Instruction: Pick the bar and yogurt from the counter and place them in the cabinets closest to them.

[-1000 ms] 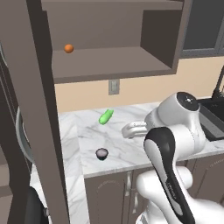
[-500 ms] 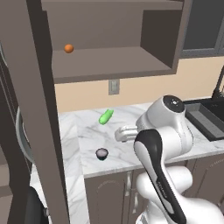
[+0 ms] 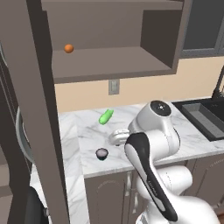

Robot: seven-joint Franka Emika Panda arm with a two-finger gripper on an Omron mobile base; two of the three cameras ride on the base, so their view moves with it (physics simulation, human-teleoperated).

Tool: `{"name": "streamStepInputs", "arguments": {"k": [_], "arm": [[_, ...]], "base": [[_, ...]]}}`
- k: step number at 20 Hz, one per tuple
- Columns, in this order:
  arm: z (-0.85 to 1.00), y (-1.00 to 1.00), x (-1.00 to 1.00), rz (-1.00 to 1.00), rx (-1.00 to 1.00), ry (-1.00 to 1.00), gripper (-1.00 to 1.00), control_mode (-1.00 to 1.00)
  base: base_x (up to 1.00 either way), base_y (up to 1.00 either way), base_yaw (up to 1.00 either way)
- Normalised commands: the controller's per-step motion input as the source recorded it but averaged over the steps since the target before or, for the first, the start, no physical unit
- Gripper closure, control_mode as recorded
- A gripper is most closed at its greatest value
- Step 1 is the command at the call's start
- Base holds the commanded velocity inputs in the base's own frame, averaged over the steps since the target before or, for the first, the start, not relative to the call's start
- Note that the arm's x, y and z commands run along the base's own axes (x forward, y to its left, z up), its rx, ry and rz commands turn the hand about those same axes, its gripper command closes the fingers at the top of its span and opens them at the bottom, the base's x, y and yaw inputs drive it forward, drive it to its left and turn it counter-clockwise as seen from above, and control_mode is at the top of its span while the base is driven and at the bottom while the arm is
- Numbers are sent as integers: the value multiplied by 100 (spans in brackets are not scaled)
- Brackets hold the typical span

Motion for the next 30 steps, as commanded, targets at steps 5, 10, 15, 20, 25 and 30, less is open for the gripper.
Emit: {"name": "streamStepInputs", "arguments": {"k": [5, 10, 15, 20, 25, 30], "arm": [[-39, 13, 15, 0, 0, -2, -100, -100], [-37, 12, 16, 0, 0, -3, -100, -100], [-37, 9, 19, 0, 0, -2, -100, -100], [-28, 3, 30, 0, 0, -2, -100, -100], [-24, 2, 33, 0, 0, -2, -100, -100], [-16, 16, 31, 0, 0, 0, -100, -100]], "base": [[0, 0, 0], [0, 0, 0], [0, 0, 0], [0, 0, 0], [0, 0, 0], [0, 0, 0]]}}
